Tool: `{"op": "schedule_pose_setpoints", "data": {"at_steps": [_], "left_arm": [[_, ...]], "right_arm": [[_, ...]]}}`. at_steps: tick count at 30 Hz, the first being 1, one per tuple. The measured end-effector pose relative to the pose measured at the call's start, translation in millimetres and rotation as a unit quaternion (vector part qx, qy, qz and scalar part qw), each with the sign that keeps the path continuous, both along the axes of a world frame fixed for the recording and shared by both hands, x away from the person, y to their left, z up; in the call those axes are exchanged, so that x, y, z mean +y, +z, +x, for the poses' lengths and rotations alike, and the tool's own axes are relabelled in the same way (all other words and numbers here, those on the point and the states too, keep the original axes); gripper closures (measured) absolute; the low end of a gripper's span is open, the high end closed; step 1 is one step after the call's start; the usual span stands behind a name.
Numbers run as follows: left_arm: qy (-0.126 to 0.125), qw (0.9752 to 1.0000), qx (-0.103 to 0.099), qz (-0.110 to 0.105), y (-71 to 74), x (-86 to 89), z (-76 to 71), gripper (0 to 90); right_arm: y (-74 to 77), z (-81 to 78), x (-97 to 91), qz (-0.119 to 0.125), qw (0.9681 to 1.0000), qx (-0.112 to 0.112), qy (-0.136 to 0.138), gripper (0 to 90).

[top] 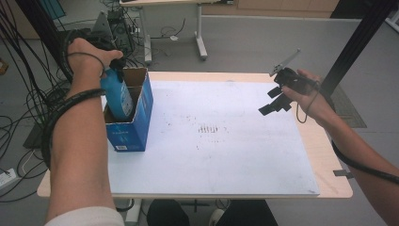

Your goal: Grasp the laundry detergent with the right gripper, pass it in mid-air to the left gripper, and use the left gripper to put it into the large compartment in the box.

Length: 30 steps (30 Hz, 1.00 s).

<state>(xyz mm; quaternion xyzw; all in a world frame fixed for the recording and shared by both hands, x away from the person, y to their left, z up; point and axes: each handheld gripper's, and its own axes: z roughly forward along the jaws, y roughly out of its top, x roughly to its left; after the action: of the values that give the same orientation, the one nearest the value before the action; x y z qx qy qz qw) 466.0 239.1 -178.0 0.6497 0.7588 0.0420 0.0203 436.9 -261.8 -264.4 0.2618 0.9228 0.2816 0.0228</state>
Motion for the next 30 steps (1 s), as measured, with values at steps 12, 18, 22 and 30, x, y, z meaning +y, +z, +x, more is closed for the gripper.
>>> {"op": "schedule_pose_setpoints", "data": {"at_steps": [12,18,22,30], "left_arm": [[-0.016,0.9998,0.006,0.003,-44.7,-8.1,-3.9,35.8],[-0.021,0.9997,0.012,0.003,-64.4,-11.3,-4.4,35.7],[-0.023,0.9997,0.011,0.003,-74.6,-11.7,-4.7,35.8],[-0.03,0.9994,0.016,0.008,-87.9,-13.4,-5.2,35.8]], "right_arm": [[-2.4,-1.3,3.9,-0.002,1.0,0.0,0.004,5.4],[-4.4,-2.2,1.7,-0.003,1.0,0.002,0.0,5.4],[-6.5,-2.4,1.6,-0.004,1.0,0.004,0.0,5.5],[-7.0,-1.3,2.7,-0.004,1.0,0.004,0.001,5.5]]}}
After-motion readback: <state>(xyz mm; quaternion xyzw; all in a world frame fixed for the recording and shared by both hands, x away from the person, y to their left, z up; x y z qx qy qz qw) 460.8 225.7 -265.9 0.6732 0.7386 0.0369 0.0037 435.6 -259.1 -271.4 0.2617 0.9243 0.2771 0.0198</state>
